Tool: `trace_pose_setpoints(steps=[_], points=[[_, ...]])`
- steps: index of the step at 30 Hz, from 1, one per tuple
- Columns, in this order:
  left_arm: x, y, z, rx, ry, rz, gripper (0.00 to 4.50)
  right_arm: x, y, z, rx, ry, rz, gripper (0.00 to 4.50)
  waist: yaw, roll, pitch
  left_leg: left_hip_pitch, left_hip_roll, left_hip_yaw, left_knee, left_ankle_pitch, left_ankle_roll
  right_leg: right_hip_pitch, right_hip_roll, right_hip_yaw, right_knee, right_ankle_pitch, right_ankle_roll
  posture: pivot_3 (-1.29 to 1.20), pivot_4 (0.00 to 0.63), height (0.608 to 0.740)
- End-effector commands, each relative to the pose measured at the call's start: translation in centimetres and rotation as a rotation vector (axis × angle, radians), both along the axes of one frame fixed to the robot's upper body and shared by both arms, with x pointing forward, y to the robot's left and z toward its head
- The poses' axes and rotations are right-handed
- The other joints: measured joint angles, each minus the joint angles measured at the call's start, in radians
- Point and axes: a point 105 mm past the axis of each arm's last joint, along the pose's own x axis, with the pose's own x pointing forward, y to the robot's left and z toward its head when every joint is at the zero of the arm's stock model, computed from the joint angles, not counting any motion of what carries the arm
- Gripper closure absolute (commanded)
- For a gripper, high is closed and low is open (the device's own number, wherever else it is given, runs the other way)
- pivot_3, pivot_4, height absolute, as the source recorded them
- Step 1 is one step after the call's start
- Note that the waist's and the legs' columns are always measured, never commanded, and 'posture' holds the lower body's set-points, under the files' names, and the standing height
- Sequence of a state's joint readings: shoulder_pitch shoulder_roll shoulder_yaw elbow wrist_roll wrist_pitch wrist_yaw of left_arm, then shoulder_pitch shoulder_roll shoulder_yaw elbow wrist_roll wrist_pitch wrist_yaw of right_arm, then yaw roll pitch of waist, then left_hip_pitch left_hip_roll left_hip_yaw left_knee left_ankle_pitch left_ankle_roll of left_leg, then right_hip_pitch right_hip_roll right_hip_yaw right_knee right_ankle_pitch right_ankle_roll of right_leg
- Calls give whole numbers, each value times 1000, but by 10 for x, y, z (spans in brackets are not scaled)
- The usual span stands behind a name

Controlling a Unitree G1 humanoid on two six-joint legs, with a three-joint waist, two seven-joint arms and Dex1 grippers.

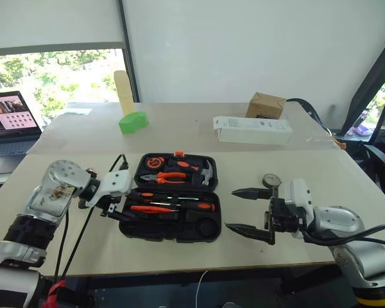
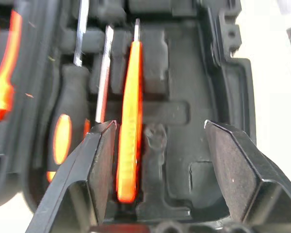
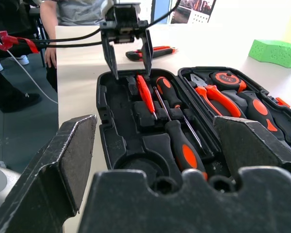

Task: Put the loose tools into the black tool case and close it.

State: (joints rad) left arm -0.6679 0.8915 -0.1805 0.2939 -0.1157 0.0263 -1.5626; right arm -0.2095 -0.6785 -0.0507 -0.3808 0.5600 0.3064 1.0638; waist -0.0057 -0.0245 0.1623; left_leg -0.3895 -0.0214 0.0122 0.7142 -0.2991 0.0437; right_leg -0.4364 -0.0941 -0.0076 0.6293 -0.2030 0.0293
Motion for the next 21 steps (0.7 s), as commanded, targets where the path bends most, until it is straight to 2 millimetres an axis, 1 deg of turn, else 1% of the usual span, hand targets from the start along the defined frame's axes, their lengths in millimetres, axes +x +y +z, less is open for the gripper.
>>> trace_pose_setpoints(steps=[1, 3, 5, 7, 10, 13, 16, 21], points=[[7, 0, 6, -23, -82, 15, 3055, -2, 3, 8, 13, -49, 19, 0, 0, 0, 0, 0, 0, 0, 0, 0, 0, 0, 0, 0, 0, 0, 0, 0, 150, 740], [9, -3, 4, -54, -87, 22, 3883, -3, 4, 8, 16, -47, 22, 0, 2, 0, 0, 0, 0, 0, 0, 0, 0, 0, 0, 0, 0, 0, 0, 0, 150, 740], [9, -8, 4, -87, -83, 23, 4465, -4, 4, 7, 16, -43, 23, 0, 3, 0, 0, 0, 0, 0, 0, 0, 0, 0, 0, 0, 0, 0, 0, 0, 150, 740], [9, -14, 5, -133, -72, 24, 4465, -4, 4, 6, 16, -40, 22, 0, 4, 0, 0, 0, 0, 0, 0, 0, 0, 0, 0, 0, 0, 0, 0, 0, 150, 740], [5, -19, 3, -129, -71, 5, 4465, -4, 4, 6, 16, -38, 21, 0, 4, 0, 0, 0, 0, 0, 0, 0, 0, 0, 0, 0, 0, 0, 0, 0, 150, 740], [4, -18, -4, -102, -58, 18, 4465, -4, 4, 5, 16, -36, 19, 0, 4, 0, 0, 0, 0, 0, 0, 0, 0, 0, 0, 0, 0, 0, 0, 0, 150, 740], [7, -16, -12, -86, -78, 48, 4465, -3, 4, 5, 18, -36, 18, 0, 4, 0, 0, 0, 0, 0, 0, 0, 0, 0, 0, 0, 0, 0, 0, 0, 150, 740], [11, -17, -17, -95, -84, 91, 4465, -3, 6, 5, 23, -34, 22, 0, 6, 0, 0, 0, 0, 0, 0, 0, 0, 0, 0, 0, 0, 0, 0, 0, 150, 740]])
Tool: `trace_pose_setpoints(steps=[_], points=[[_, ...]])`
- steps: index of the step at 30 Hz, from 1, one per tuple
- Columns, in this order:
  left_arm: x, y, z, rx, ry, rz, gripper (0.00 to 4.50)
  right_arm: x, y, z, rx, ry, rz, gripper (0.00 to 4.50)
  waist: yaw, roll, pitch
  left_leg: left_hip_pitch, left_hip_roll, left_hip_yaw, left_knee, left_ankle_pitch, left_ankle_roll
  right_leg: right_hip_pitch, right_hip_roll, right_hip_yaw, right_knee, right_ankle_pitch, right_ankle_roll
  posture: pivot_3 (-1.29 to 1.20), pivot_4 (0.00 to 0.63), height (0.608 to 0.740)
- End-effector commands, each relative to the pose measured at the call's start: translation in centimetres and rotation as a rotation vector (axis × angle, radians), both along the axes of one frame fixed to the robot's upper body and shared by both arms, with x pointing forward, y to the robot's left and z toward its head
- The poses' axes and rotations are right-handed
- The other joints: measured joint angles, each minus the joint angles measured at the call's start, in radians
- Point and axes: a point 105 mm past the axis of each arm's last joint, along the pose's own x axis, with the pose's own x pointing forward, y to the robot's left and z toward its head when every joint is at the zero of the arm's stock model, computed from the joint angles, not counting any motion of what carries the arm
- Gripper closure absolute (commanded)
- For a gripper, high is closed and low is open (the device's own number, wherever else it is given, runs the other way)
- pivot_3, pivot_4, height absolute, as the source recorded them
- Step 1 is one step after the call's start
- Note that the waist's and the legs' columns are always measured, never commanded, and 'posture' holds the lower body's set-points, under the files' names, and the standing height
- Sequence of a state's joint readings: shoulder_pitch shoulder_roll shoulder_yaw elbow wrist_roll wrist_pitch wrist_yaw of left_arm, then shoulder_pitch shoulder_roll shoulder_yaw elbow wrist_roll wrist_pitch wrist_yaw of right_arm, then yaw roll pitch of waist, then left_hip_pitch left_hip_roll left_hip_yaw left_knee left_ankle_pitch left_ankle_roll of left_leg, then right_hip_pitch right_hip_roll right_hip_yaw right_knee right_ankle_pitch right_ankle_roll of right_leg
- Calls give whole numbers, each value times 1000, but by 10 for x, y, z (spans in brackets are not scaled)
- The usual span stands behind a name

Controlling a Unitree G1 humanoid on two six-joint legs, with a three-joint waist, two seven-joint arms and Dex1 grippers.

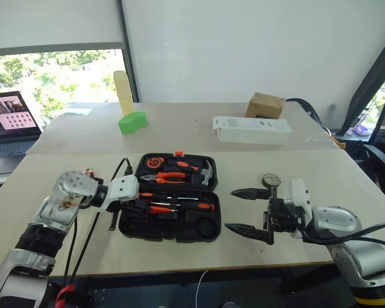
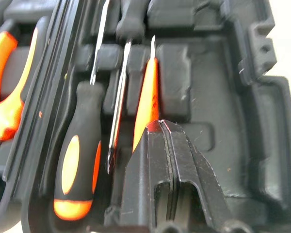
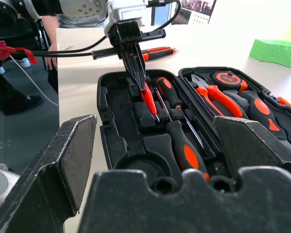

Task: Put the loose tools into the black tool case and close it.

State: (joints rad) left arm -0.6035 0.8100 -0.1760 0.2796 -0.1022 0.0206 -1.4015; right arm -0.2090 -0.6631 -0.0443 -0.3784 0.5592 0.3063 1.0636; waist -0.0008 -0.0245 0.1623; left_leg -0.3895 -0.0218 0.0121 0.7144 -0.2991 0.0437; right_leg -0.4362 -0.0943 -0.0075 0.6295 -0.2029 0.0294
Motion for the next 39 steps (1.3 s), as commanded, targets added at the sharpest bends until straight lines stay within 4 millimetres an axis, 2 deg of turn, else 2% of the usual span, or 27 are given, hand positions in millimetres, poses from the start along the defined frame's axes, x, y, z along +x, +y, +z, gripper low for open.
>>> trace_pose_setpoints(steps=[1, 8, 13, 16, 20, 24, 27, 39], points=[[3, -2, 1, -8, -30, 24, 4465, -3, 4, 6, 10, -40, 17, 0, 2, 0, 0, 0, 0, 0, 0, 0, 0, 0, 0, 0, 0, 0, 0, 0, 150, 740], [0, 0, -8, 3, 3, 36, 4465, -6, 3, 4, 9, -28, 21, 0, 5, 0, 0, 0, 0, 0, 0, 0, 0, 1, 0, 0, 0, 0, 0, 0, 150, 740], [9, 6, -15, -1, 23, 138, 4465, -6, 3, 3, 9, -26, 20, 0, 9, 0, 0, 1, 0, 0, 0, 0, 0, 1, 0, 0, 0, 0, 0, 0, 150, 740], [11, 1, -17, -77, 81, 194, 4465, -7, 3, 2, 9, -20, 22, 0, 13, 0, 0, 5, 0, 0, 0, 0, 0, 5, 0, 0, -2, 0, 0, 0, 150, 740], [1, -4, -17, -82, 93, 125, 4465, -9, 3, 1, 8, -14, 24, 0, 13, 0, 0, 11, 0, -2, 0, 0, 0, 12, 0, -1, -4, 0, 0, 0, 150, 740], [-2, -10, -4, -143, 42, 67, 4465, -11, 1, 1, 8, -8, 23, 0, 11, 0, 0, 12, 1, -2, 0, 0, 0, 12, 0, -1, -3, 0, 0, 0, 150, 740], [5, -9, 1, -153, -10, 81, 4465, -11, 1, 1, 7, -6, 22, 0, 11, 0, 0, 9, 1, -2, 0, 0, 0, 10, 0, -1, -3, 0, 0, 0, 150, 740], [16, -4, -8, -124, -57, 127, 4465, -10, 2, -1, 7, 7, 30, 0, 12, 0, 0, 9, 1, -2, 0, 0, 0, 11, 0, -2, -4, 0, 0, 0, 150, 740]])
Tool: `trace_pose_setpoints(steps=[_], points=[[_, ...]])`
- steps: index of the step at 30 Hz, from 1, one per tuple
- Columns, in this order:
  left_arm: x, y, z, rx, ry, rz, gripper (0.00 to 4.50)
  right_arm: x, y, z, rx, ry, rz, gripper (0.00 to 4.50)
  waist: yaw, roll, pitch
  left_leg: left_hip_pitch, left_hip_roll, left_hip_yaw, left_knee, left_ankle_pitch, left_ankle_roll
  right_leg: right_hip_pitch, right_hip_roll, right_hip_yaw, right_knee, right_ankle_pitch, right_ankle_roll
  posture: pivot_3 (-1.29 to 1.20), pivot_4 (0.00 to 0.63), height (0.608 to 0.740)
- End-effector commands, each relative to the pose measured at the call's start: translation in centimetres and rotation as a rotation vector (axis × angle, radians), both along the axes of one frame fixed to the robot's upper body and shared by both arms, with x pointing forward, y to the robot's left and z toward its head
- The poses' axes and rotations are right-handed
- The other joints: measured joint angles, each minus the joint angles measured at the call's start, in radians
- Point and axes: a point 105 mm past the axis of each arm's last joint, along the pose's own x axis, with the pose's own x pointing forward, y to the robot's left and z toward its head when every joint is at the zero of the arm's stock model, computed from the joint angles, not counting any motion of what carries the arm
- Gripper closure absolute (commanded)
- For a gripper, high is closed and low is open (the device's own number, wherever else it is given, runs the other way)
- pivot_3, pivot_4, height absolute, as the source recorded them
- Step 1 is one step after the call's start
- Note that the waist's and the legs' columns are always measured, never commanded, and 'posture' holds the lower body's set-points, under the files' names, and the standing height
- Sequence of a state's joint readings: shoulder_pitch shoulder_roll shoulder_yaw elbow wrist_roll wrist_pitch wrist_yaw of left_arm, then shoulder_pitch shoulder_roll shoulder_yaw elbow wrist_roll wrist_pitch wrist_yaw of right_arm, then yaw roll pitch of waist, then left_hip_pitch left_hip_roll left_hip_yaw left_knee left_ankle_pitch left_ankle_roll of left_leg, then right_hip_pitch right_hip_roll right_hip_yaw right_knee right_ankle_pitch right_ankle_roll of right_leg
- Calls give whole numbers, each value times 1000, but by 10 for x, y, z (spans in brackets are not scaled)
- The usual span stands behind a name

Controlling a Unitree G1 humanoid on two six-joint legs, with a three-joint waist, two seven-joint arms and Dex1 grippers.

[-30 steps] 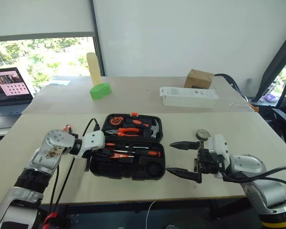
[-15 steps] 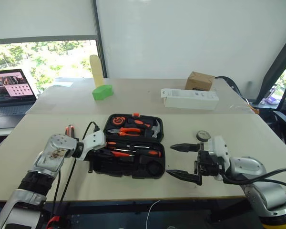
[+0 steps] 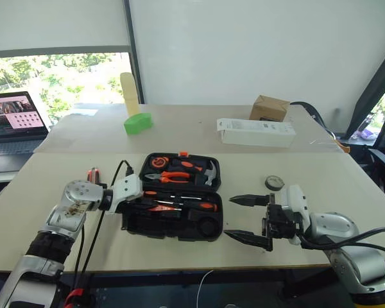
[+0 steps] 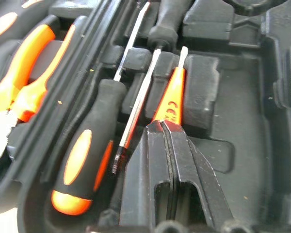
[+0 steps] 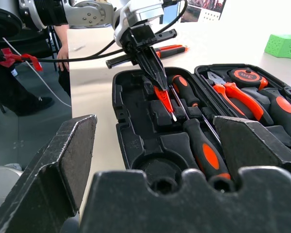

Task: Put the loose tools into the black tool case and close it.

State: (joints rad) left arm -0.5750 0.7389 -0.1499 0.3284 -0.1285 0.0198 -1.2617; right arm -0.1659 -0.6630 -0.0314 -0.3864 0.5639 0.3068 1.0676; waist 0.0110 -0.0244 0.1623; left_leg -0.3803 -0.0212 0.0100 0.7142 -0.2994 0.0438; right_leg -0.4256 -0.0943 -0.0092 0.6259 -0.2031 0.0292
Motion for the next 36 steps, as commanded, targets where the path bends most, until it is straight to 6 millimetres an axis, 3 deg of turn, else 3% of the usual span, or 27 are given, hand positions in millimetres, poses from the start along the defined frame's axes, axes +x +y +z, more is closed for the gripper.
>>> trace_pose_setpoints(steps=[1, 8, 14, 18, 21, 25, 28, 31, 33, 36], points=[[2, 2, -1, 12, -15, 8, 4465, -5, 2, 9, 8, -37, 21, 0, 0, 0, 0, 0, 0, 0, 0, 0, 0, 0, 0, 0, 0, 0, 0, 0, 150, 740], [-10, 2, -15, 46, 23, -39, 4465, -4, 1, 10, 7, -36, 16, 0, -1, 0, 0, 0, 0, 0, 0, 0, 0, 0, 0, 0, 0, 0, 0, 0, 150, 740], [-9, 7, -33, 101, 16, 37, 4465, -1, 1, 13, 14, -44, 1, 0, 0, 0, 0, 3, 0, 0, 0, 0, 0, 2, 0, 0, -1, 0, 0, 0, 150, 740], [-11, 7, -35, 73, 38, 66, 4465, -1, 1, 13, 16, -42, 0, 0, 0, 1, 0, 6, 0, 0, 0, 0, 0, 4, -1, 1, -1, 0, 0, 0, 150, 740], [-13, 7, -26, 7, 46, 77, 4465, -1, 0, 12, 15, -41, 3, 0, -1, 1, 0, 6, 0, 1, -1, 0, 0, 4, 0, 2, -1, 0, 0, 0, 150, 740], [-21, 17, 8, -177, -5, 112, 4465, -1, -1, 15, 34, -53, 11, 0, -6, 1, 0, 6, 1, 1, -1, 0, 0, 2, 0, 2, -1, 0, 0, 0, 150, 740], [-40, 38, 26, -299, -51, 171, 3832, 0, -3, 17, 60, -76, 11, 0, -15, 1, 0, 3, 2, 1, -2, 0, 0, 0, 0, 2, -1, 0, 0, 0, 150, 740], [-59, 78, 35, -375, -128, 358, 2641, 2, -5, 18, 103, -108, -4, 0, -23, 1, 0, 1, 2, 0, -3, -1, 0, -3, -1, 2, 0, 0, -1, 0, 150, 740], [-74, 105, 35, -423, -152, 509, 1868, 3, -7, 17, 117, -129, -12, 0, -25, 1, 0, 0, 2, 0, -4, -1, -1, -4, -2, 2, -2, 0, -1, 0, 150, 740], [-114, 156, 20, -465, -163, 795, 675, 5, -9, 17, 145, -177, -34, 0, -25, 1, 0, 1, 2, 0, -4, -4, -2, -4, -4, 3, -2, 0, -1, 0, 150, 740]])
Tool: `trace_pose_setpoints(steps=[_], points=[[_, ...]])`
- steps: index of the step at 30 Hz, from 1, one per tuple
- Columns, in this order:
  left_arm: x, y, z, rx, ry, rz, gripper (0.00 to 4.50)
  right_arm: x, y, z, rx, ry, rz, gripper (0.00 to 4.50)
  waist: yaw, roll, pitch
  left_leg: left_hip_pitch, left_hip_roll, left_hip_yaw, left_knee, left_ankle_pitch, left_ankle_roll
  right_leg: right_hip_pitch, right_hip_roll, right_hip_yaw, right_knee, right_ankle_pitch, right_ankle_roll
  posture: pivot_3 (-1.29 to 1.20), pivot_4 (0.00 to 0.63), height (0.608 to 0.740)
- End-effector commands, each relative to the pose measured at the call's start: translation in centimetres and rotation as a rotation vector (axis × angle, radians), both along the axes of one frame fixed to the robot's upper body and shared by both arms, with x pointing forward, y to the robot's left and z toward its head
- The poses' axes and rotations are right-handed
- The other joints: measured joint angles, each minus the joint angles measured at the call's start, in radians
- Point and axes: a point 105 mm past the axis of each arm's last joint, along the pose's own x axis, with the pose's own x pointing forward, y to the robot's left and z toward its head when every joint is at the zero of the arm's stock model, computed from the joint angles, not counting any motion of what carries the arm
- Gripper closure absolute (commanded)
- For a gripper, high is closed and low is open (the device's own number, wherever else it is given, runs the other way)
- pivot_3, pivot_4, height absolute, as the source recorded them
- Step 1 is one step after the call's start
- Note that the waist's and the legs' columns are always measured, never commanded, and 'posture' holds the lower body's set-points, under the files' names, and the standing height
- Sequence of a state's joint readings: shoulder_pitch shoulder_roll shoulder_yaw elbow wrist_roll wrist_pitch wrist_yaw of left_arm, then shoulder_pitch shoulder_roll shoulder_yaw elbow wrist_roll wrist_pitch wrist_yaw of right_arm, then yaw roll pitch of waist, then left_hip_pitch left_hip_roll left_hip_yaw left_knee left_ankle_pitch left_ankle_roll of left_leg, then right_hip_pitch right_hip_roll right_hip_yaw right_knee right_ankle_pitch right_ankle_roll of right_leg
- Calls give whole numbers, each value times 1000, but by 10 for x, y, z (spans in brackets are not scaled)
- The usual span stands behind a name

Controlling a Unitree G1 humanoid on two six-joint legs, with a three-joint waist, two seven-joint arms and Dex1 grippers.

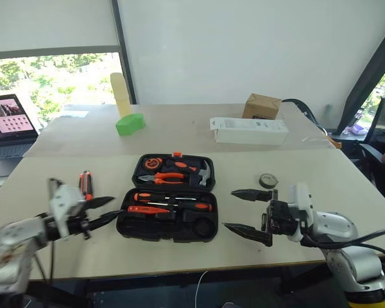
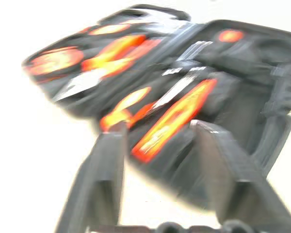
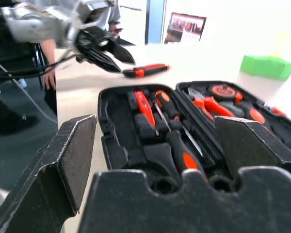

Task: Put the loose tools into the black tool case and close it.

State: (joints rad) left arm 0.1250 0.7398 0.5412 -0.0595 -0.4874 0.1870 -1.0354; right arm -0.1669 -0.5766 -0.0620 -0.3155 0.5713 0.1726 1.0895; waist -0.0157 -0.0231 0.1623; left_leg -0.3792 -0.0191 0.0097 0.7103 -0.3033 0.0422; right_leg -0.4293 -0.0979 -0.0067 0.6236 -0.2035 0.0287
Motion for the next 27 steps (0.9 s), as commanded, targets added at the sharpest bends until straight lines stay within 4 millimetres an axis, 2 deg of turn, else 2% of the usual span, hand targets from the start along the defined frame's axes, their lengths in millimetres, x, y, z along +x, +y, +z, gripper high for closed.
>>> trace_pose_setpoints(steps=[1, 2, 3, 6, 9, 12, 14, 18, 23, 27], points=[[-39, 49, -4, -57, -13, 279, 281, 1, -6, 9, 27, -106, -30, 0, 3, 0, 0, 0, 0, 0, 0, -1, 0, 0, -1, 0, 0, 0, 0, 0, 150, 740], [-50, 62, -9, -61, -9, 364, 50, 1, -6, 9, 29, -125, -35, 0, 3, 0, 0, 0, 0, 0, 0, -1, 1, 1, -1, -1, -1, 0, 0, 0, 150, 740], [-59, 72, -13, -72, -9, 430, 50, 1, -6, 9, 30, -151, -42, 0, 8, 0, 0, 1, 0, 0, 0, -1, 0, 1, -1, -1, -2, 0, 0, 0, 150, 740], [-65, 82, -13, -98, -19, 520, 50, 3, -7, 7, 32, -168, -54, 0, 29, 0, 0, 3, -1, -1, 0, -1, 0, 6, -2, -4, -4, 0, 0, 0, 150, 740], [-42, 72, -3, -163, -7, 493, 50, 4, -4, 8, 33, -173, -43, 0, 46, 0, 0, 8, -1, -4, 0, -1, 0, 8, -3, -7, -7, 0, 0, 0, 150, 740], [-6, 64, 8, -186, 58, 499, 50, 7, 1, 12, 27, -174, -19, 0, 52, -1, 0, 8, -2, -4, 1, 0, -1, 8, -1, -7, -6, 0, 0, 0, 150, 740], [16, 65, 4, -184, 208, 572, 50, 10, 5, 13, 14, -164, -1, 0, 51, -2, 0, 8, -2, -4, 1, 1, -2, 8, 1, -6, -4, 1, 0, 0, 150, 740], [65, 54, 18, -196, 236, 640, 50, 15, 11, 12, -7, -155, 24, 0, 28, -1, 0, 8, -4, -3, 0, 1, -4, 6, 2, -5, 2, 1, -1, 0, 150, 740], [99, 35, 5, -203, 362, 641, 50, 20, 16, 10, -24, -149, 38, 0, 4, -1, 0, 8, -6, -4, -7, 6, -12, 4, 2, -3, 4, 1, -1, 0, 150, 740], [116, 36, -11, -183, 416, 723, 50, 22, 16, 10, -17, -151, 29, 0, 0, -1, 0, 7, -6, -3, -9, 6, -12, 2, 2, -3, 2, 1, -1, 0, 150, 740]])
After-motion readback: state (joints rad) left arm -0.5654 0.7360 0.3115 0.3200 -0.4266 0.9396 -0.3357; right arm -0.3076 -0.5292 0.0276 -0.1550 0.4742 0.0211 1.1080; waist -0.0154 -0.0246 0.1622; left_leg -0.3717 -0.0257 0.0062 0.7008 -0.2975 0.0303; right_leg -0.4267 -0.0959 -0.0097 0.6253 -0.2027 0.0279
